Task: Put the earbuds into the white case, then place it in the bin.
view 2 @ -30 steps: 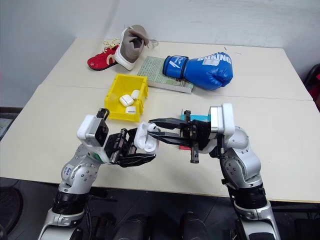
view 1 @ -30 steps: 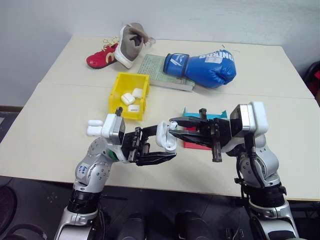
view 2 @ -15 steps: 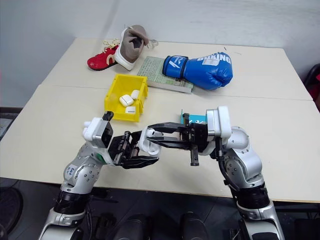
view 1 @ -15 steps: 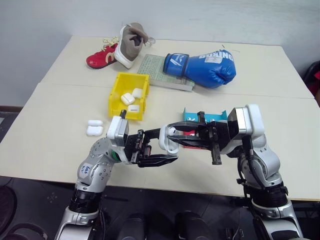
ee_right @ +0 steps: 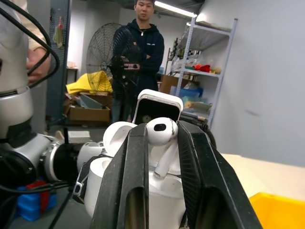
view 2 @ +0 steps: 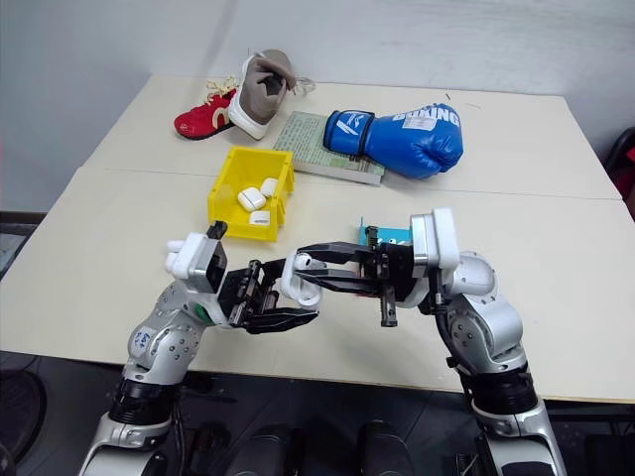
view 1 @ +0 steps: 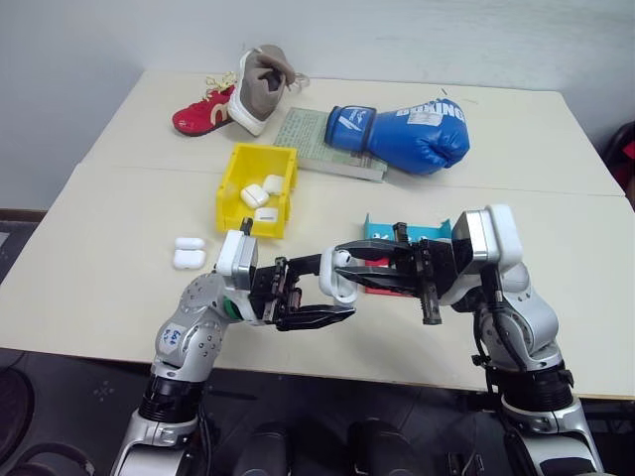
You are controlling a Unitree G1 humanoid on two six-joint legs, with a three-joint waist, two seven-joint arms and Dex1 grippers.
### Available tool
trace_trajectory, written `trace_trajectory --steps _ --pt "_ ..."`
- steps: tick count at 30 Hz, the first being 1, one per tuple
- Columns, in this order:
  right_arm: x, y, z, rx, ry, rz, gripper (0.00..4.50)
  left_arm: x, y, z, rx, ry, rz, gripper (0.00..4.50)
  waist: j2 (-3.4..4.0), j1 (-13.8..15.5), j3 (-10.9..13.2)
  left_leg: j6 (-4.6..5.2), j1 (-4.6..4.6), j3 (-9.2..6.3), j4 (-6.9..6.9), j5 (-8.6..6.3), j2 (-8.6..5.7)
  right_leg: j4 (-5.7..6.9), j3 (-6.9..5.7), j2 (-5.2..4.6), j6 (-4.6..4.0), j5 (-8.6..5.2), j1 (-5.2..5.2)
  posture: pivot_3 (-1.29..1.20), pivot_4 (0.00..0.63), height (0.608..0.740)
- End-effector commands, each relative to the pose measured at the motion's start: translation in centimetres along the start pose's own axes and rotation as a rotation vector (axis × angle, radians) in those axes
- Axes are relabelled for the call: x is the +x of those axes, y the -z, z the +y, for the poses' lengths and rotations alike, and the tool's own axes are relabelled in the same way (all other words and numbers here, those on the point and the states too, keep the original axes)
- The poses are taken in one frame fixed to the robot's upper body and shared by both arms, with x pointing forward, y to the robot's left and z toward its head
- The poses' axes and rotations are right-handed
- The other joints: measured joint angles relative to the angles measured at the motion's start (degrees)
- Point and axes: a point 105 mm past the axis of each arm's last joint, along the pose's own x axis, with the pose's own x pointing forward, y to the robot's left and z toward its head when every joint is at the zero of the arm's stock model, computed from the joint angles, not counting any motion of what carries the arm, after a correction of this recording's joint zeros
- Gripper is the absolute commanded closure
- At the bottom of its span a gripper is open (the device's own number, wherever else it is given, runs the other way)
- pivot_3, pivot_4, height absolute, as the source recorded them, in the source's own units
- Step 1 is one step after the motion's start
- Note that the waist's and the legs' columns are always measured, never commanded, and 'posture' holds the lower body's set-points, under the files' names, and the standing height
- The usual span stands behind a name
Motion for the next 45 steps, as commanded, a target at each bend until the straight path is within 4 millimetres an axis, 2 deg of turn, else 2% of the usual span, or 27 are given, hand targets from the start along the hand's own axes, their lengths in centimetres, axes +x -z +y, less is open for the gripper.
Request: trace_trajectory --steps 1,6,9,14,16,19,23,25,28,31,34,38,45 --pt "-0.6 1.6 0.5 0.083 0.001 0.056 2.80 1.4 -2.4 -0.7 0.111 0.081 -0.078 1.72 -0.01 0.0 0.0 0.00 0.00 -0.01 0.00 0.00 0.00 -0.04 -0.01 0.00 0.00 0.00 0.02 0.00 0.150 0.740" --pt "-0.9 0.9 0.1 0.038 0.014 0.039 1.06 1.3 -2.4 -0.7 0.117 0.076 -0.082 1.72 -0.02 0.0 0.0 0.00 -0.01 0.01 -0.02 0.00 0.00 -0.09 -0.01 0.00 0.00 0.00 0.02 0.00 0.150 0.740" --pt "-1.7 -1.1 -0.8 0.003 0.073 0.009 0.03 0.9 -2.3 -0.7 0.120 0.060 -0.071 1.72 -0.02 0.0 0.0 0.00 -0.01 0.01 -0.02 0.00 0.00 -0.09 -0.01 0.01 0.00 0.00 0.02 0.00 0.150 0.740" --pt "-6.4 -3.1 -0.6 -0.009 0.197 0.141 0.01 -1.1 -1.7 -0.4 0.144 -0.025 -0.016 1.72 -0.06 0.6 0.0 0.04 -0.08 -0.11 -0.01 -0.02 0.00 -0.15 -0.05 -0.01 0.00 0.00 0.04 0.00 0.150 0.740" --pt "-10.0 -2.9 -0.1 -0.011 0.280 0.276 0.01 -2.3 -1.4 -0.4 0.147 -0.066 0.022 1.72 -0.06 0.6 0.0 0.09 -0.13 -0.12 -0.04 -0.05 -0.01 -0.21 -0.06 -0.01 0.00 0.00 0.06 0.00 0.150 0.740" --pt "-16.8 -1.6 1.5 0.000 0.417 0.524 0.01 -4.0 -1.2 -0.6 0.153 -0.116 0.073 1.72 -0.09 1.0 0.1 0.10 -0.13 -0.11 -0.13 -0.06 -0.02 -0.22 -0.12 0.01 0.01 0.01 0.15 0.00 0.150 0.740" --pt "-25.1 -0.4 3.2 -0.020 0.684 0.725 0.01 -5.0 -0.7 -0.7 0.154 -0.166 0.120 1.72 -0.11 1.2 0.1 0.15 -0.06 0.03 -0.11 -0.07 -0.03 -0.31 -0.08 0.01 0.01 0.01 0.24 0.00 0.150 0.740" --pt "-27.7 -0.1 3.5 -0.038 0.782 0.829 0.01 -5.1 -0.6 -0.7 0.158 -0.182 0.130 1.72 -0.12 1.2 0.1 0.17 0.07 0.16 -0.06 -0.07 -0.03 -0.46 -0.03 0.00 0.01 0.01 0.32 0.00 0.150 0.740" --pt "-27.6 -0.4 2.9 -0.083 0.781 0.820 0.01 -5.1 -0.6 -0.6 0.160 -0.203 0.131 1.72 -0.09 0.3 0.1 0.12 0.16 0.26 -0.08 -0.03 0.04 -0.48 0.01 0.02 0.01 0.01 0.34 0.00 0.150 0.740" --pt "-26.1 -1.0 0.0 -0.143 0.760 0.816 0.01 -4.9 -0.7 -0.6 0.162 -0.222 0.119 1.72 -0.03 -0.8 0.1 0.05 0.24 0.35 -0.11 0.01 0.11 -0.45 0.01 0.06 0.01 0.01 0.33 0.00 0.150 0.740" --pt "-23.6 -1.6 -3.0 -0.177 0.688 0.804 0.01 -4.7 -0.8 -0.6 0.165 -0.234 0.110 1.72 0.14 -1.5 0.2 0.01 0.28 0.36 -0.04 0.04 0.12 -0.30 0.03 0.04 0.02 0.01 0.31 0.00 0.150 0.740" --pt "-19.9 -0.2 -6.8 -0.203 0.480 0.995 0.01 -4.3 -0.7 -0.2 0.166 -0.250 0.110 1.72 0.18 -1.3 0.2 -0.05 0.16 0.31 -0.07 0.08 0.14 -0.18 0.01 0.05 0.02 0.01 0.10 0.00 0.150 0.740" --pt "-16.2 1.3 -12.0 -0.189 0.282 1.091 0.01 -3.5 -0.4 0.1 0.157 -0.241 0.096 1.72 0.24 -0.7 0.3 -0.01 0.01 0.27 -0.05 0.04 0.08 -0.19 -0.03 0.00 0.03 0.01 -0.03 0.00 0.150 0.740"
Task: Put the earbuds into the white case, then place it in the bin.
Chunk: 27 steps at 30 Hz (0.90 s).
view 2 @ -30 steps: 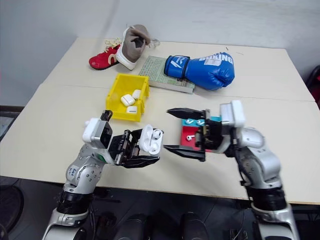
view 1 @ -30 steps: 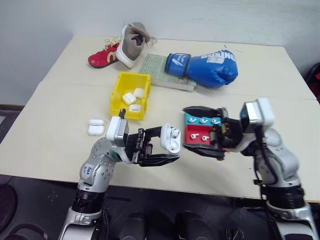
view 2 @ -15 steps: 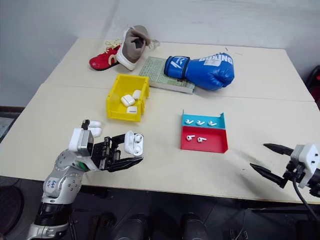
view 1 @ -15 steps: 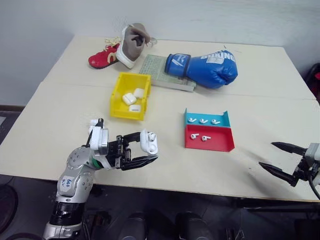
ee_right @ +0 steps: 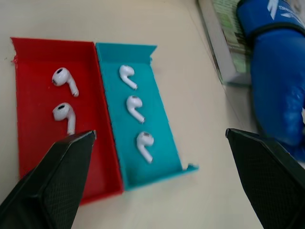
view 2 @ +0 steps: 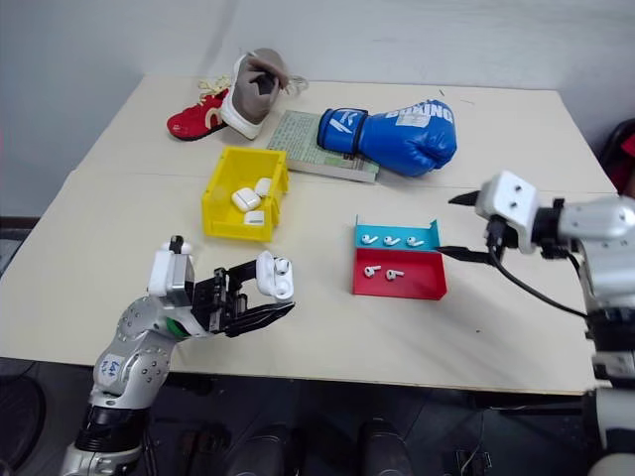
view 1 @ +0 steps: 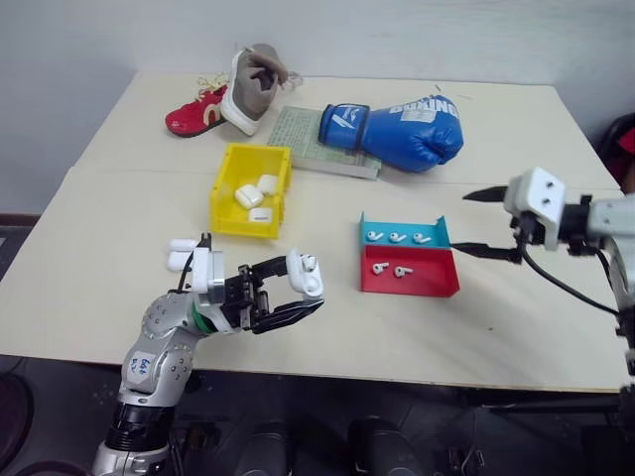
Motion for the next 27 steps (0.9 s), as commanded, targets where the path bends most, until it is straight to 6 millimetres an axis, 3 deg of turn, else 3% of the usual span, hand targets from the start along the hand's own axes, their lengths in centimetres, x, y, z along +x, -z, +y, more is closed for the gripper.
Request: trace_trajectory --steps 1,5,12,15,19,27 --pt "1.8 -0.2 -1.2 -0.065 -0.093 0.076 0.01 0.8 -0.6 -0.2 0.028 0.027 -0.025 1.72 0.02 -0.2 0.0 0.00 -0.03 0.04 0.00 0.00 -0.01 0.00 0.01 -0.01 0.00 0.00 -0.02 0.00 0.150 0.740" --pt "3.6 0.6 -2.3 -0.129 -0.128 0.192 0.01 1.1 -0.6 -0.3 0.023 0.029 -0.034 1.72 0.03 -0.3 0.1 0.00 -0.03 0.01 -0.03 0.00 -0.01 0.04 -0.03 -0.01 0.00 0.00 -0.05 0.00 0.150 0.740" --pt "4.9 1.7 -2.7 -0.195 -0.157 0.322 0.01 1.0 -0.7 -0.6 0.023 0.022 -0.039 1.72 0.05 -0.9 0.1 0.01 -0.16 -0.01 -0.08 0.00 -0.02 0.13 -0.10 -0.02 0.00 0.00 -0.10 0.00 0.150 0.740" --pt "5.5 1.6 -2.5 -0.172 -0.185 0.336 0.67 0.8 -0.8 -0.8 0.023 0.015 -0.038 1.72 0.09 -1.1 0.1 0.00 -0.16 0.01 -0.06 0.00 0.00 0.25 -0.10 -0.01 0.00 0.00 -0.15 0.00 0.150 0.740" --pt "6.4 1.7 -1.9 -0.191 -0.216 0.348 2.03 1.0 -0.8 -0.9 0.025 0.011 -0.040 1.72 0.11 -1.1 0.1 -0.01 -0.14 0.01 0.00 0.01 0.01 0.50 -0.09 -0.01 0.00 0.00 -0.21 0.00 0.150 0.740" --pt "7.6 1.7 -0.9 -0.207 -0.294 0.399 2.03 1.1 -0.8 -1.2 0.025 0.008 -0.038 1.72 0.11 -1.0 0.1 -0.01 -0.15 0.01 0.03 0.01 -0.01 0.54 -0.07 -0.03 0.00 0.00 -0.22 0.00 0.150 0.740"
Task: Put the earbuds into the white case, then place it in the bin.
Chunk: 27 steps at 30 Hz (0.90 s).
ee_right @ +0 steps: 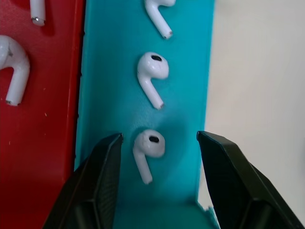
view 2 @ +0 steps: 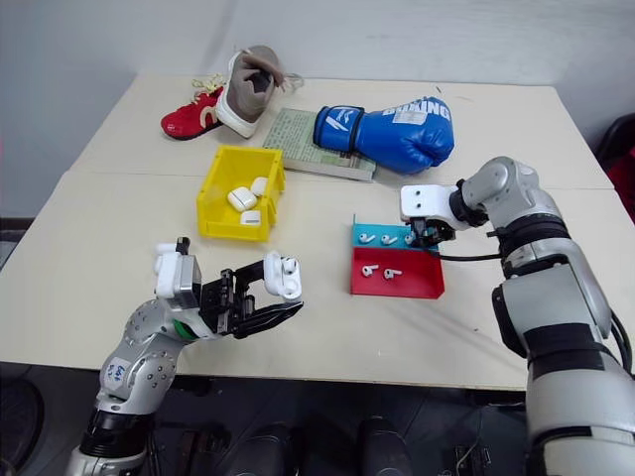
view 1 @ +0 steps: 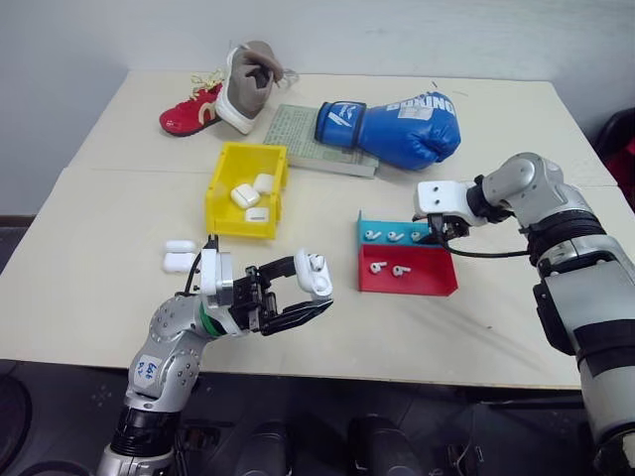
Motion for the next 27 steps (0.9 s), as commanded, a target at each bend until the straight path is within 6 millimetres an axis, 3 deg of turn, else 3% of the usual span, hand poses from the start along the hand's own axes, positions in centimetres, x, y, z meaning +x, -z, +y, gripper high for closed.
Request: trace_trajectory --steps 1,19,22,26,27 --pt "-0.7 -0.1 -0.6 -0.019 0.000 0.044 2.03 0.5 -0.9 -0.7 0.035 0.022 -0.021 1.72 0.00 0.0 0.0 0.00 0.00 0.00 0.00 0.00 0.00 0.01 0.00 0.00 0.00 0.00 -0.01 0.00 0.150 0.740" --pt "0.3 0.4 0.1 0.005 -0.061 0.125 2.03 0.1 -1.1 -0.3 0.041 0.012 -0.011 1.72 0.00 -0.1 0.0 -0.01 0.04 -0.01 0.05 0.00 0.00 0.05 0.00 0.00 0.00 0.00 0.03 0.00 0.150 0.740" --pt "0.3 0.6 0.2 0.013 -0.069 0.129 2.58 0.1 -1.1 -0.3 0.040 0.012 -0.009 1.72 0.00 -0.1 0.0 -0.01 0.06 -0.01 0.06 0.00 0.00 0.07 0.00 0.00 0.00 0.00 0.05 0.00 0.150 0.740" --pt "0.4 0.7 0.3 0.018 -0.070 0.133 3.87 0.0 -1.1 -0.3 0.039 0.013 -0.006 1.72 0.00 -0.1 0.0 -0.01 0.06 -0.01 0.06 0.00 0.00 0.09 0.01 0.00 0.00 0.00 0.04 0.00 0.150 0.740" --pt "0.4 0.8 0.3 0.017 -0.070 0.133 3.87 0.0 -1.1 -0.3 0.039 0.013 -0.006 1.72 0.00 -0.1 0.0 -0.01 0.07 -0.01 0.06 0.00 0.00 0.10 0.01 0.00 0.00 0.00 0.04 0.00 0.150 0.740"
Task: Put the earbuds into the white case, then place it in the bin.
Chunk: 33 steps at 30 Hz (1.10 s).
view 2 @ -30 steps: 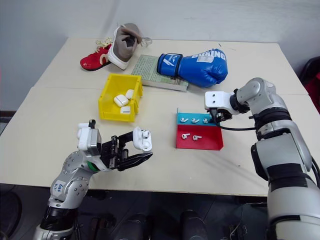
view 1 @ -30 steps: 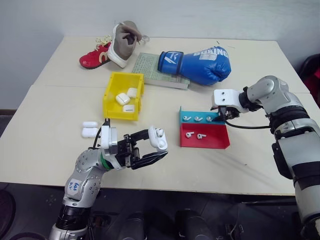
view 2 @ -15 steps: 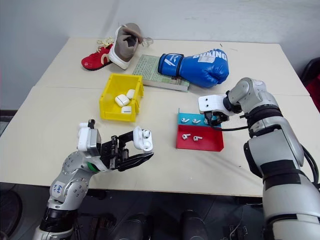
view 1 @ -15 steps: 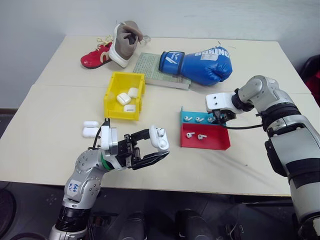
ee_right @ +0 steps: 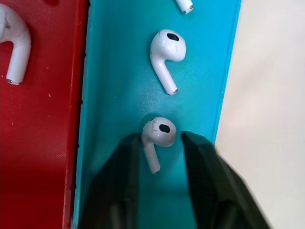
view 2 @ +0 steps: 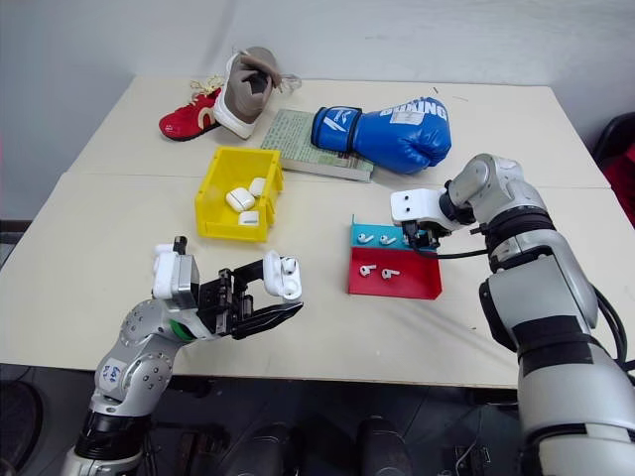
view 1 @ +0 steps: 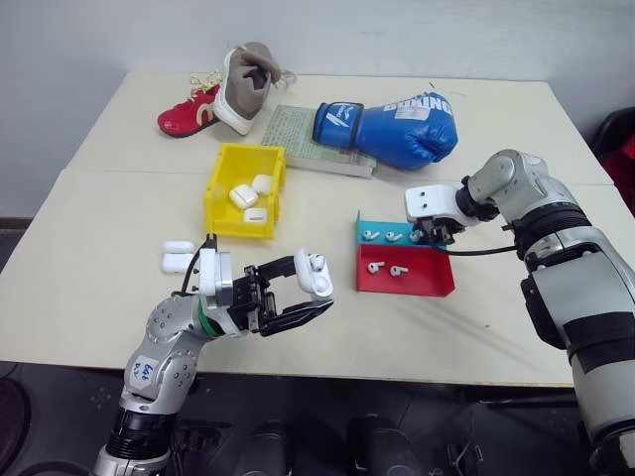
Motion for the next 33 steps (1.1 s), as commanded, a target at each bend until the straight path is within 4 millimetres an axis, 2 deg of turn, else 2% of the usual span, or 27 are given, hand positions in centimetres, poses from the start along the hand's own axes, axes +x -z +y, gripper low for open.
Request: trace_trajectory --steps 1,11,13,17,22,24,26,27,30,33 --pt "0.2 0.5 0.3 0.011 -0.014 0.019 3.87 0.0 -0.7 -0.2 0.023 0.011 -0.020 1.72 0.00 0.0 0.0 0.00 0.00 0.00 0.00 0.00 0.00 0.00 0.00 0.00 0.00 0.00 0.00 0.00 0.150 0.740" --pt "0.2 0.6 0.4 0.021 -0.013 0.004 3.87 0.0 -0.7 -0.2 0.024 0.016 -0.018 1.72 0.00 0.0 0.0 0.00 0.00 0.00 0.01 0.00 0.00 0.02 0.00 0.00 0.00 0.00 0.00 0.00 0.150 0.740" --pt "0.1 0.5 0.3 0.026 -0.005 -0.005 4.01 0.0 -0.7 -0.2 0.024 0.019 -0.017 1.72 0.00 0.0 0.0 0.00 0.00 0.00 0.01 0.00 0.00 0.02 0.00 0.00 0.00 0.00 0.00 0.00 0.150 0.740" --pt "-1.2 -0.3 -0.7 0.051 0.058 -0.095 4.01 0.1 -0.7 -0.2 0.024 0.024 -0.020 1.72 0.01 0.0 0.0 0.00 0.00 0.01 0.01 0.00 0.00 0.02 0.00 0.00 0.00 0.00 0.00 0.00 0.150 0.740" --pt "-6.8 -2.6 -2.9 0.157 0.172 -0.440 4.01 0.4 -1.0 0.1 0.020 0.042 -0.044 1.72 0.11 0.3 0.1 0.00 -0.03 0.01 0.00 0.00 0.00 0.02 0.01 0.00 0.00 0.00 -0.04 0.00 0.150 0.740" --pt "-9.6 -3.9 -3.1 0.191 0.181 -0.665 4.01 0.5 -1.2 0.4 0.014 0.052 -0.055 1.72 0.11 0.3 0.1 0.01 -0.06 0.00 -0.01 0.00 -0.02 0.00 0.01 -0.01 0.00 0.00 -0.05 0.00 0.150 0.740" --pt "-11.6 -4.8 -2.7 0.237 0.155 -0.843 4.01 0.5 -1.2 0.6 0.007 0.064 -0.064 1.72 0.12 0.3 0.1 0.01 -0.06 -0.01 -0.01 -0.01 -0.01 -0.02 0.00 -0.01 0.00 0.00 -0.03 0.00 0.150 0.740" --pt "-12.2 -5.6 -2.1 0.277 0.125 -0.955 4.01 0.6 -1.3 0.8 0.007 0.069 -0.068 1.72 0.12 0.3 0.1 0.01 -0.06 -0.01 -0.01 -0.01 -0.01 0.00 0.00 -0.01 0.00 0.00 -0.04 0.00 0.150 0.740" --pt "-12.8 -7.7 0.8 0.368 0.024 -1.123 4.01 0.9 -1.4 1.3 0.008 0.073 -0.079 1.72 0.08 0.5 0.1 -0.01 -0.02 -0.22 -0.01 -0.02 0.02 0.02 -0.14 0.00 0.00 0.00 0.08 0.00 0.150 0.740" --pt "-13.2 -11.2 4.2 0.498 -0.085 -1.335 4.01 1.4 -1.6 2.0 0.011 0.068 -0.102 1.72 0.10 0.7 0.1 -0.02 -0.15 -0.32 0.07 -0.02 -0.01 0.05 -0.23 -0.02 0.00 0.00 0.03 0.00 0.150 0.740"
